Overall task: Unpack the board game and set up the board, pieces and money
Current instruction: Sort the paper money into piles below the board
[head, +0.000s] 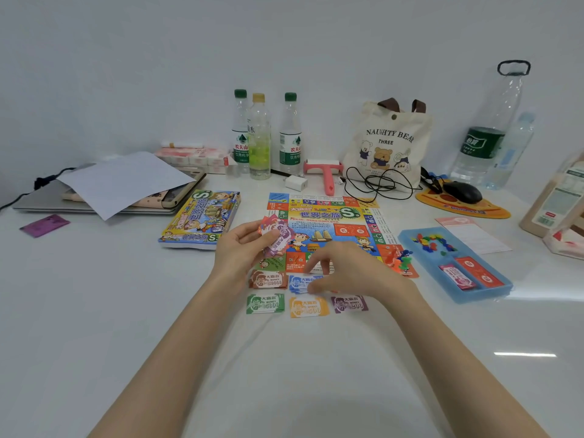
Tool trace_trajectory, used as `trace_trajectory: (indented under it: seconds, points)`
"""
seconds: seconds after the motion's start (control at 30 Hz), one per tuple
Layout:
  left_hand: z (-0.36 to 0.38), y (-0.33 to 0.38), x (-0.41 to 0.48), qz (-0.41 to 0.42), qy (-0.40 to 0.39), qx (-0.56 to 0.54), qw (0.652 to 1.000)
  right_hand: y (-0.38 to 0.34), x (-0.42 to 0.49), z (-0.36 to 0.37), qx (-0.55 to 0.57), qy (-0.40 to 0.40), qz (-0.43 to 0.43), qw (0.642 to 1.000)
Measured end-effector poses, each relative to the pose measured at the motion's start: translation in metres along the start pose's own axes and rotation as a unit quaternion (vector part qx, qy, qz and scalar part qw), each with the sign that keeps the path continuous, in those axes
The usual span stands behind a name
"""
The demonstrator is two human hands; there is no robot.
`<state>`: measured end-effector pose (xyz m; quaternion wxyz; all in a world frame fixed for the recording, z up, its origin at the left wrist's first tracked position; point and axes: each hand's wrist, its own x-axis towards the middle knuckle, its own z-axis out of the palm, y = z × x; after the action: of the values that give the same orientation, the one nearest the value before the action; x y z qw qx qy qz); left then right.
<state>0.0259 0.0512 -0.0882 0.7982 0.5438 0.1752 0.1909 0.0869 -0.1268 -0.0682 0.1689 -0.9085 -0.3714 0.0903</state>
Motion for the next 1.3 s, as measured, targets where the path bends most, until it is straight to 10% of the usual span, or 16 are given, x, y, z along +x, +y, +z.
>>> trace_trajectory:
  seconds: [0.37, 0.6, 1.3]
  points:
    - [0.0, -0.002, 0.001, -0.002, -0.004, 0.011, 1.0, 0.004, 0.0, 0.007, 0.01, 0.025, -0.004, 1.0]
    - [0.002, -0.005, -0.001, -0.017, -0.066, 0.064, 0.996, -0.002, 0.001, 0.007, 0.247, 0.215, 0.022, 0.945]
    - [0.012, -0.015, -0.005, -0.029, -0.138, 0.117, 0.983, 0.006, -0.007, 0.01, 0.41, 0.251, 0.055, 0.875]
